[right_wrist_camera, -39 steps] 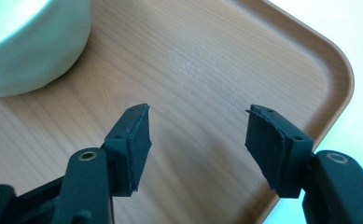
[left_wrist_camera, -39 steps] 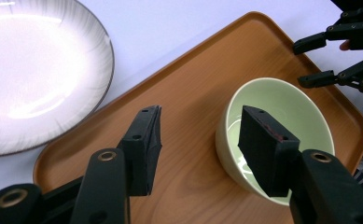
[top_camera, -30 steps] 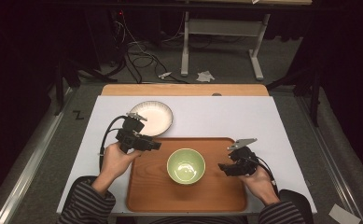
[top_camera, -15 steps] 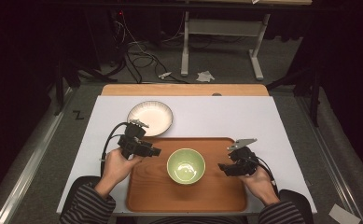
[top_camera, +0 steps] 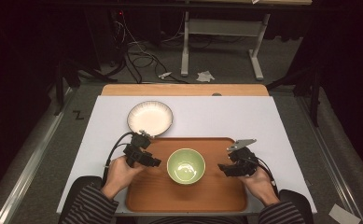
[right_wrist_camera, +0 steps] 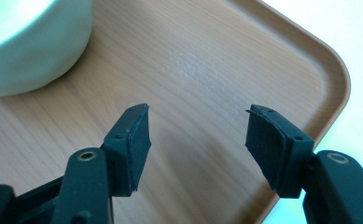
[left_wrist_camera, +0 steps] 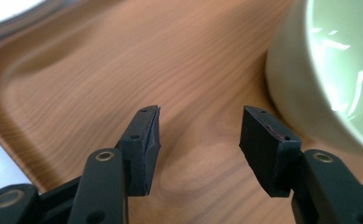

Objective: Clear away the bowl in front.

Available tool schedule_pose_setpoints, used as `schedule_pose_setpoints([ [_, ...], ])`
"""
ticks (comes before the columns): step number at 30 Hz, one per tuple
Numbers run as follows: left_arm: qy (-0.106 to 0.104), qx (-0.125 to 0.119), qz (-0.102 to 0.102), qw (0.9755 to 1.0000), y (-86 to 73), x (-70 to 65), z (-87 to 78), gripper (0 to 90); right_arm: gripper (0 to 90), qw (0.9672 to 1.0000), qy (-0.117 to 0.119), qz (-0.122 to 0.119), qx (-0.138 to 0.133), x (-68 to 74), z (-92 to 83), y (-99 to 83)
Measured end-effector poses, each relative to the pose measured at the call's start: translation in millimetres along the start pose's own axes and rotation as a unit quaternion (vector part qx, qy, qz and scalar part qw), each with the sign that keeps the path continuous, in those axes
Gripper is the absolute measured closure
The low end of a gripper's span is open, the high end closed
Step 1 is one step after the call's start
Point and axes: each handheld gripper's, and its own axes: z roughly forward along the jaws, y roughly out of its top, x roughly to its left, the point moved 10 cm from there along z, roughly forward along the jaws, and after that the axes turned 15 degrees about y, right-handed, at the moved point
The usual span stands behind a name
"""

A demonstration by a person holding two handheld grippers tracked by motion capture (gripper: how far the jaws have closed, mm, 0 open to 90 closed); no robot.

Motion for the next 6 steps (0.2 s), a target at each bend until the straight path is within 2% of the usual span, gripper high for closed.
schedule_pose_setpoints([
  [6, -0.003, 0.006, 0.0, 1.0, 0.6, 0.7, 3.0, 47.7, 41.1, 1.0, 0.002, -0.002, -0.003, 0.3, -0.9, 0.1],
])
